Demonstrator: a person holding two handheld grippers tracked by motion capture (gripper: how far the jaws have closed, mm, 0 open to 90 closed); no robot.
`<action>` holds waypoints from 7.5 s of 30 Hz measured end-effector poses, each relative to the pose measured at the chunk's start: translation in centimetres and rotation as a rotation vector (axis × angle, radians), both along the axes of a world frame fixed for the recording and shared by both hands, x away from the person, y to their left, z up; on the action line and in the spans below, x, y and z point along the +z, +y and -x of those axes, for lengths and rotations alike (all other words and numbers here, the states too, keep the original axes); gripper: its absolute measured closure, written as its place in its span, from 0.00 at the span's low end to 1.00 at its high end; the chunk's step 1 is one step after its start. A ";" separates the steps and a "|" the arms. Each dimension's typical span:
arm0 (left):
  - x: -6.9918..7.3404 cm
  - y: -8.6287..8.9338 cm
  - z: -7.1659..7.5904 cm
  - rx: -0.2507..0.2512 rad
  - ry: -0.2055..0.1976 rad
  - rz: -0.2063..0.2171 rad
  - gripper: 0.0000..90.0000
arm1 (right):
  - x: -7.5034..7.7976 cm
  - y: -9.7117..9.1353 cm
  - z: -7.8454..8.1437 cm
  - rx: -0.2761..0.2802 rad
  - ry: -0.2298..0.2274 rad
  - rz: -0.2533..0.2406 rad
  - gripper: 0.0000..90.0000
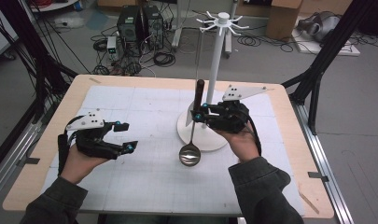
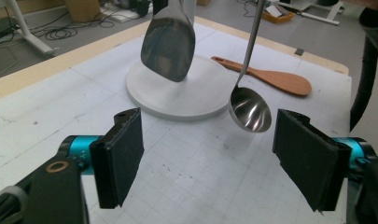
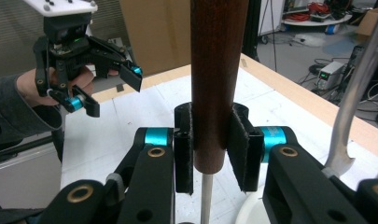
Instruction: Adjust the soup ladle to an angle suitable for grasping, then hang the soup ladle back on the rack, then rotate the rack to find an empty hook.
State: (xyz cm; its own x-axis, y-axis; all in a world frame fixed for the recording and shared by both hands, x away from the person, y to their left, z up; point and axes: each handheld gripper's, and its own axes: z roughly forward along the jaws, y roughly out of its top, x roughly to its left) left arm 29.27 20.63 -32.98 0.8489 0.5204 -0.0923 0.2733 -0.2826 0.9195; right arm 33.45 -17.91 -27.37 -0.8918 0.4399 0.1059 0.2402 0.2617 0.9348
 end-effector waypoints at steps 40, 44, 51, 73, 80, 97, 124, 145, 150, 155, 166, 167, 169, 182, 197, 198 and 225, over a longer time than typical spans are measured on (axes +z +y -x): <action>-1.4 0.3 0.8 0.043 -0.007 -0.008 0.08 | 8.1 -2.7 -1.5 -0.078 -0.087 -0.003 0.82; -1.4 0.4 0.7 0.044 -0.006 -0.008 0.08 | 8.9 -2.5 -1.7 -0.083 -0.093 0.001 0.82; -1.4 0.4 0.7 0.044 -0.005 -0.008 0.08 | 9.6 -2.8 -2.4 -0.100 -0.070 -0.013 0.82; -1.5 0.4 0.8 0.044 -0.009 -0.002 0.08 | 9.8 -2.7 -3.8 -0.138 -0.056 0.001 0.82; -1.4 0.4 0.8 0.043 -0.009 -0.001 0.08 | 9.5 -2.9 -4.3 -0.161 -0.047 0.007 0.81; -2.0 0.6 0.6 0.054 0.000 0.004 0.08 | 8.8 -3.9 -3.9 -0.148 -0.065 -0.045 0.77; -2.3 0.7 0.4 0.056 0.006 -0.007 0.07 | 10.4 -7.1 -4.1 -0.118 -0.061 -0.052 0.99; -2.3 0.8 0.5 0.056 0.005 -0.003 0.07 | 15.2 -8.4 -4.4 -0.151 -0.133 -0.074 1.00; -2.4 0.7 0.4 0.053 0.006 -0.008 0.07 | 15.7 -8.2 -4.1 -0.151 -0.151 -0.080 1.00; -2.3 0.8 0.5 0.058 0.001 -0.004 0.07 | 16.0 -7.9 -3.7 -0.152 -0.158 -0.076 1.00; -2.2 0.8 0.6 0.062 -0.003 -0.001 0.07 | 16.6 -6.5 -2.7 -0.140 -0.177 -0.051 1.00; -2.2 0.8 0.6 0.062 -0.004 -0.002 0.07 | 16.7 -6.3 -2.7 -0.137 -0.183 -0.045 1.00; -2.2 0.8 0.6 0.062 -0.005 -0.004 0.07 | 16.8 -6.0 -2.5 -0.133 -0.183 -0.042 1.00; -2.2 0.9 0.6 0.062 -0.003 -0.001 0.07 | 16.9 -4.3 -2.4 -0.107 -0.196 -0.012 1.00; -2.2 0.9 0.7 0.067 -0.008 -0.004 0.07 | 15.9 -6.3 -2.1 -0.134 -0.176 -0.016 1.00; -2.2 0.9 0.7 0.068 -0.008 -0.002 0.07 | 15.9 -6.5 -2.1 -0.141 -0.172 -0.016 1.00; -2.2 1.0 0.6 0.070 -0.009 -0.008 0.07 | 16.4 -6.6 -2.7 -0.163 -0.179 -0.015 1.00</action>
State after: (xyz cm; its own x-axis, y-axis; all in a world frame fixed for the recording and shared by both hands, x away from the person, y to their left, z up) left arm 28.67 21.62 -35.22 0.8114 0.5790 -0.0802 0.2839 -0.2703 0.9199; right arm 36.17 -24.54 -10.93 -0.8142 0.5791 -0.0403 0.1079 0.2191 0.9697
